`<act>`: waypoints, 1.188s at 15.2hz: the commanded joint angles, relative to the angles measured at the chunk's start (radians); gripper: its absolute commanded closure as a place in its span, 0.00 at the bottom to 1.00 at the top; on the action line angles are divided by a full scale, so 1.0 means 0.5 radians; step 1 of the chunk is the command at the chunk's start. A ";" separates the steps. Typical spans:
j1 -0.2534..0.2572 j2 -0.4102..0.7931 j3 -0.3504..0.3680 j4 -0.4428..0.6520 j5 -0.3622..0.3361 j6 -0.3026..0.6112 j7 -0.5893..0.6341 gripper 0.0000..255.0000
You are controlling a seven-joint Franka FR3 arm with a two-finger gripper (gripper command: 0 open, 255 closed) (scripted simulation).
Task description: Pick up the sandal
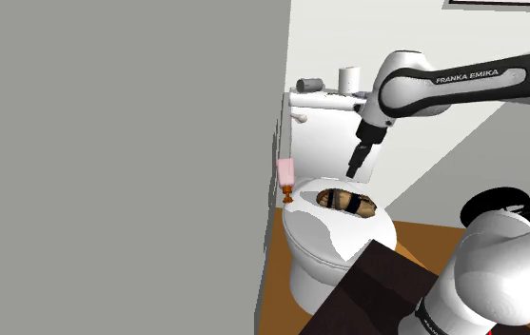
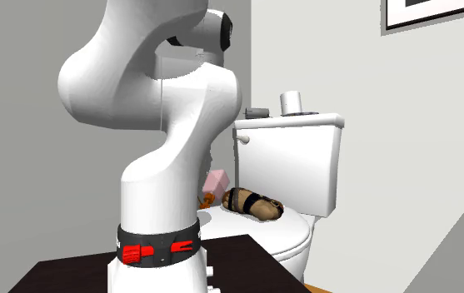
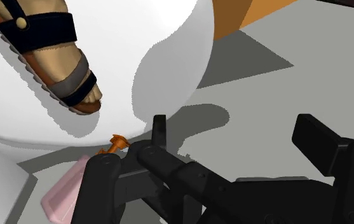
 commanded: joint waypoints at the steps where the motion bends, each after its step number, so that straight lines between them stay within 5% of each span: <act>1: 0.016 0.111 -0.110 0.001 -0.021 0.115 -0.151 0.00; 6: 0.095 0.429 -0.400 0.046 0.001 0.384 -0.548 0.00; 10: 0.228 0.753 -0.659 0.145 0.153 0.579 -0.932 0.00; 15: 0.428 1.295 -0.956 0.356 0.674 0.727 -1.605 0.00; 18: 0.381 1.688 -0.955 0.541 1.119 0.705 -2.071 0.00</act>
